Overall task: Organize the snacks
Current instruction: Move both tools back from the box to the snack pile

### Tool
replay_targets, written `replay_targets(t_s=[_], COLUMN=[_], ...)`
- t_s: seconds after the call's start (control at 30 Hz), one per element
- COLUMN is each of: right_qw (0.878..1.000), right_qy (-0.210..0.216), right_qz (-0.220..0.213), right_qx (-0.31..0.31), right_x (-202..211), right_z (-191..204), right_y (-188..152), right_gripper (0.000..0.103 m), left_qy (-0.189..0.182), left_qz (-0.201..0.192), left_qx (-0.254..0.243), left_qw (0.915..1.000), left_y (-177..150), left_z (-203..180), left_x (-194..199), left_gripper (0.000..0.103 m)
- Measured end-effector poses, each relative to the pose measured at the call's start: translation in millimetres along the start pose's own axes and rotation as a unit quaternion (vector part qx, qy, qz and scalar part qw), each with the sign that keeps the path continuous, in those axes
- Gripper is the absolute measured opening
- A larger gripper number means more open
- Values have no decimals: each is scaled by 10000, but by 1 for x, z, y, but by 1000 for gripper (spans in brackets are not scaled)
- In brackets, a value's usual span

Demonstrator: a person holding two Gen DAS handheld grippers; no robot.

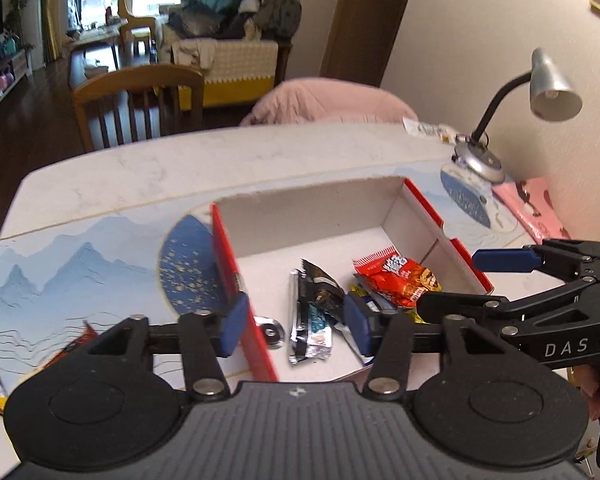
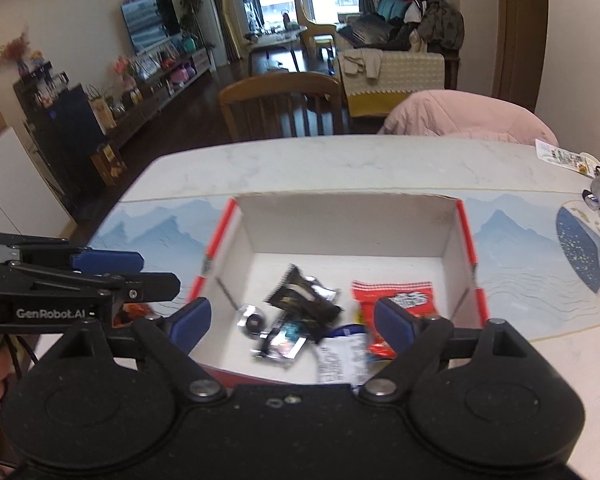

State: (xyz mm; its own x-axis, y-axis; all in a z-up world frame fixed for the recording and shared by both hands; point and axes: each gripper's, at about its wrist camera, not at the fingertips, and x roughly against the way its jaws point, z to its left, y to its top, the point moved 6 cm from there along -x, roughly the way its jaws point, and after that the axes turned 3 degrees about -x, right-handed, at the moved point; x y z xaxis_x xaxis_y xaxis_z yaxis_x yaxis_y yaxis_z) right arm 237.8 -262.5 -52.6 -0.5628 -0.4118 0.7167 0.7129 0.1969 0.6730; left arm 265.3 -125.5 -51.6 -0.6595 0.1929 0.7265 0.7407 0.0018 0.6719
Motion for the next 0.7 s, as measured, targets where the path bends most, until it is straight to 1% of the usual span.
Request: replay_targets(t_s=[0.17, 0.23, 0.37, 0.43, 0.53, 0.67, 0.7], right_qw=[9997, 9995, 9989, 9986, 9981, 9975, 9974], right_qy=[187, 261, 427, 482, 567, 632, 630], right_qz=[-127, -173, -157, -162, -183, -205, -205], right_qx=[40, 84, 116, 135, 157, 253, 288], right_x=[6, 6, 1, -2, -7, -15, -18], right_z=[32, 46, 73, 86, 105, 129, 135], right_y=[-4, -5, -10, -11, -13, -19, -20], right_gripper=[92, 93, 95, 97, 101, 103, 103], left_qy=[85, 131, 232, 270, 320, 469, 510], left_qz=[-106, -156, -247, -265, -301, -367, -381], left_qx=[85, 130, 216, 280, 443, 664, 735], left_qw=[9999, 9997, 9992, 9989, 9981, 9960, 9953], left_y=[-14, -21, -33, -40, -51, -68, -71], left_z=[25, 36, 56, 68, 89, 122, 130], left_x=[25, 34, 49, 55, 65, 79, 82], left_gripper=[54, 56, 59, 59, 62, 63, 66])
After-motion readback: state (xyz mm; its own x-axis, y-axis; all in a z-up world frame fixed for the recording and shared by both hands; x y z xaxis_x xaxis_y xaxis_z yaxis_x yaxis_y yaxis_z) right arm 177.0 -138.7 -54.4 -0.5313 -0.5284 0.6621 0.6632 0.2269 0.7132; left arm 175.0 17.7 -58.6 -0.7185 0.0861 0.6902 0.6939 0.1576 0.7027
